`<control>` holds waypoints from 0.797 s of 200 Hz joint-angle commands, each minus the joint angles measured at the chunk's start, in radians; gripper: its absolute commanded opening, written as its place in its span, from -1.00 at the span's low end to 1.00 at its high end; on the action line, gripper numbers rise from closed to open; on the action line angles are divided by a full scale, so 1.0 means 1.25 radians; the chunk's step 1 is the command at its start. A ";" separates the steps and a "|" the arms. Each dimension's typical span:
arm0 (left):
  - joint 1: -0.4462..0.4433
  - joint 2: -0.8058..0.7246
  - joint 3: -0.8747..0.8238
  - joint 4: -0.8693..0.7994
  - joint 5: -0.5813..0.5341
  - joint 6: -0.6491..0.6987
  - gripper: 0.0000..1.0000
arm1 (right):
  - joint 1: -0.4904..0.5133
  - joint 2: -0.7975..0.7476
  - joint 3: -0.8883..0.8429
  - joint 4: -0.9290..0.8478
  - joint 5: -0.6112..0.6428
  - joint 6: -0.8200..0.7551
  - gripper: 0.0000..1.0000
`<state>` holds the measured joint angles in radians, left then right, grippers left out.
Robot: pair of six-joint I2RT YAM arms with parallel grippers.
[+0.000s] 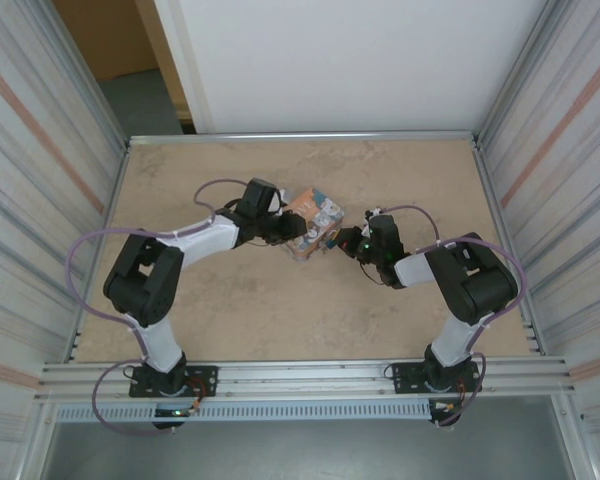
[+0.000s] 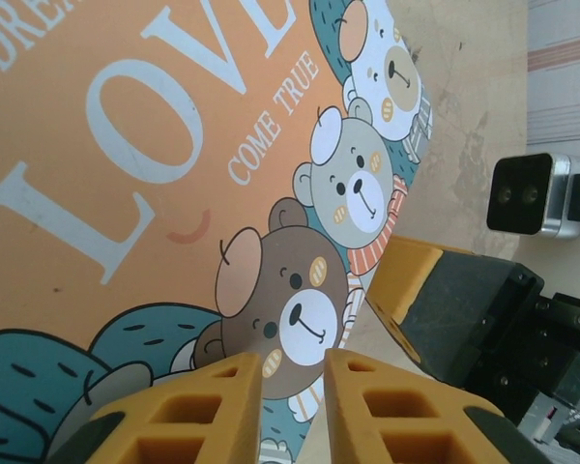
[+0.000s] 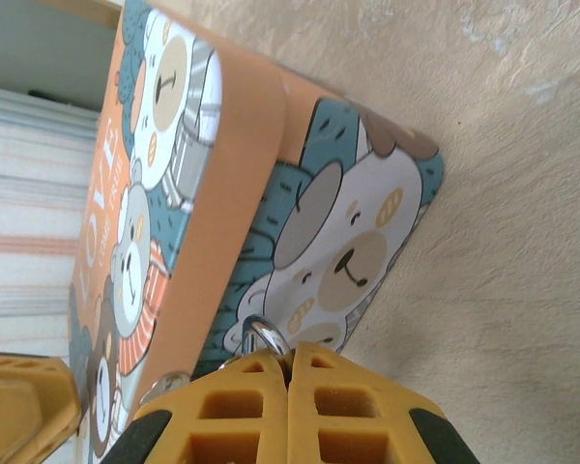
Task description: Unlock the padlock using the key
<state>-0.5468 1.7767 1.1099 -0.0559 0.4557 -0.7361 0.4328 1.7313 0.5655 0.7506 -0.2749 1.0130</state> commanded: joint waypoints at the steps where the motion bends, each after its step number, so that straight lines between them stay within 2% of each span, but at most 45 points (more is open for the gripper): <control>1: 0.013 -0.011 -0.042 -0.105 -0.011 0.009 -0.47 | -0.001 -0.045 -0.016 0.002 0.032 -0.003 -1.00; 34: 0.018 -0.045 -0.042 -0.103 -0.009 0.023 -0.33 | -0.009 -0.095 -0.028 -0.046 0.043 -0.045 -1.00; 99: 0.035 -0.156 -0.071 -0.104 -0.035 0.033 -0.22 | -0.044 -0.249 -0.066 -0.177 0.020 -0.140 -1.00; 131: 0.049 -0.233 -0.111 -0.117 -0.094 0.052 -0.18 | -0.046 -0.335 -0.064 -0.277 0.011 -0.195 -1.00; 159: 0.065 -0.307 -0.152 -0.133 -0.143 0.071 -0.08 | -0.046 -0.389 -0.048 -0.354 0.002 -0.229 -1.00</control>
<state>-0.4835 1.4734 0.9630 -0.1806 0.3557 -0.6945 0.3790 1.3037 0.4877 0.4324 -0.2535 0.8028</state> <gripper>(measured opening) 0.439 0.043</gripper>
